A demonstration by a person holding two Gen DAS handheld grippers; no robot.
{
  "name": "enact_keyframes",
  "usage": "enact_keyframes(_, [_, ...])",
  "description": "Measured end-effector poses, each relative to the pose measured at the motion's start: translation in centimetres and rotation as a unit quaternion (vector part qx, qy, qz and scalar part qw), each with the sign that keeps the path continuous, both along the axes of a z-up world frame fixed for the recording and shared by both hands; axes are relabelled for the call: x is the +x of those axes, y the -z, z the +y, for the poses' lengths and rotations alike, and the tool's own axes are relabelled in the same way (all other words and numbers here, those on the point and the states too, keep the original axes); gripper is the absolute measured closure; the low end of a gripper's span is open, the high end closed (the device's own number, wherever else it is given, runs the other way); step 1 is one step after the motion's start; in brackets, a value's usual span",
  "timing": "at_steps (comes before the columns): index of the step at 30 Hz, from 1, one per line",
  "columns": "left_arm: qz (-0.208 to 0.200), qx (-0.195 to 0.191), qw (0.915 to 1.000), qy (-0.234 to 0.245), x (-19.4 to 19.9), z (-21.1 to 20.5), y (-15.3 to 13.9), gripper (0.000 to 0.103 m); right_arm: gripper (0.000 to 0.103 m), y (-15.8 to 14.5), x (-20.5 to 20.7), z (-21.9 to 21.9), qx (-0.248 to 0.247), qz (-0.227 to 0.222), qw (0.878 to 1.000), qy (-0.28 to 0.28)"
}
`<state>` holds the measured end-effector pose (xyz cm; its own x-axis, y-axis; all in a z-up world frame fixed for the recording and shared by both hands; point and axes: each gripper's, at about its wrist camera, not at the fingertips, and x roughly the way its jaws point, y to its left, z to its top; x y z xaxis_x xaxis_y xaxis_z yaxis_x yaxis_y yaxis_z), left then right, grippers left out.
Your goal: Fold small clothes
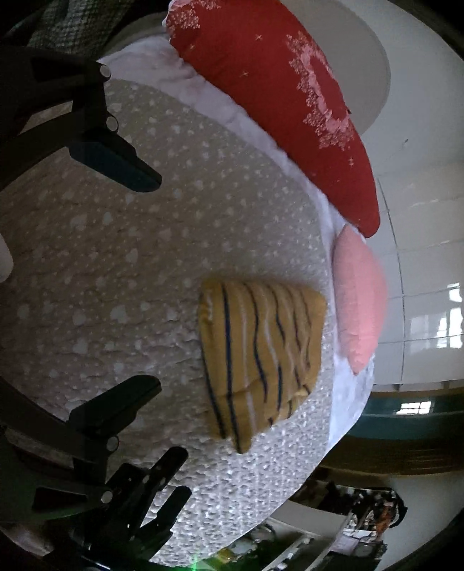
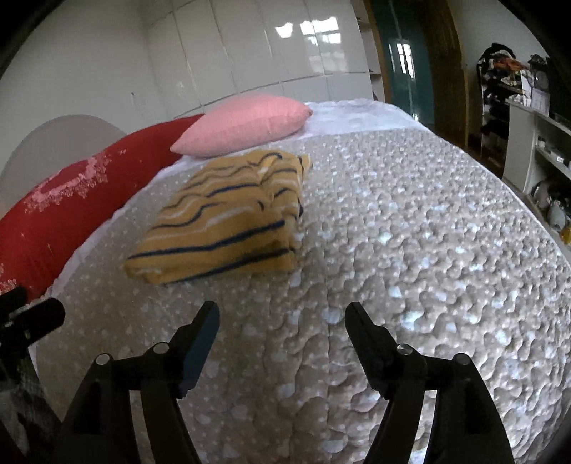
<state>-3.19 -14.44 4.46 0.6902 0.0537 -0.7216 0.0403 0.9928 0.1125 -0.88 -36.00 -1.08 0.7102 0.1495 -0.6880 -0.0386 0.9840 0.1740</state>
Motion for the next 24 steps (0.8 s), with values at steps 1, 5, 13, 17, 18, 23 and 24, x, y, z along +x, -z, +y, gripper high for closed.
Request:
enact_keyframes(1, [0.002, 0.001, 1.0000, 0.000, 0.0, -0.1, 0.2, 0.001, 0.025, 0.2, 0.0, 0.1, -0.002, 0.002, 1.000, 0.000])
enact_keyframes(5, [0.012, -0.002, 0.9999, 0.000, 0.2, 0.0, 0.7, 0.001, 0.025, 0.3, 0.0, 0.5, -0.014, 0.003, 1.000, 0.001])
enact_keyframes(13, [0.034, -0.005, 0.9994, -0.004, 0.5, 0.3, 1.7, 0.001, 0.025, 0.7, 0.2, 1.3, -0.032, 0.009, 0.999, 0.000])
enact_keyframes(17, [0.049, -0.007, 0.9988, -0.002, 0.7, 0.3, 2.2, 0.001, 0.025, 0.9, 0.1, 1.7, -0.043, 0.009, 0.999, -0.006])
enact_keyframes(18, [0.051, -0.006, 0.9987, -0.001, 0.7, 0.2, 2.3, 0.001, 0.025, 0.9, 0.1, 1.8, -0.044, 0.009, 0.999, -0.007])
enact_keyframes(23, [0.058, -0.006, 0.9983, 0.001, 0.7, 0.1, 2.6, 0.001, 0.024, 1.0, 0.2, 1.7, -0.044, 0.010, 0.999, -0.005])
enact_keyframes(24, [0.059, -0.007, 0.9982, 0.001, 0.7, 0.1, 2.6, 0.001, 0.024, 1.0, 0.2, 1.7, -0.044, 0.010, 0.999, -0.005])
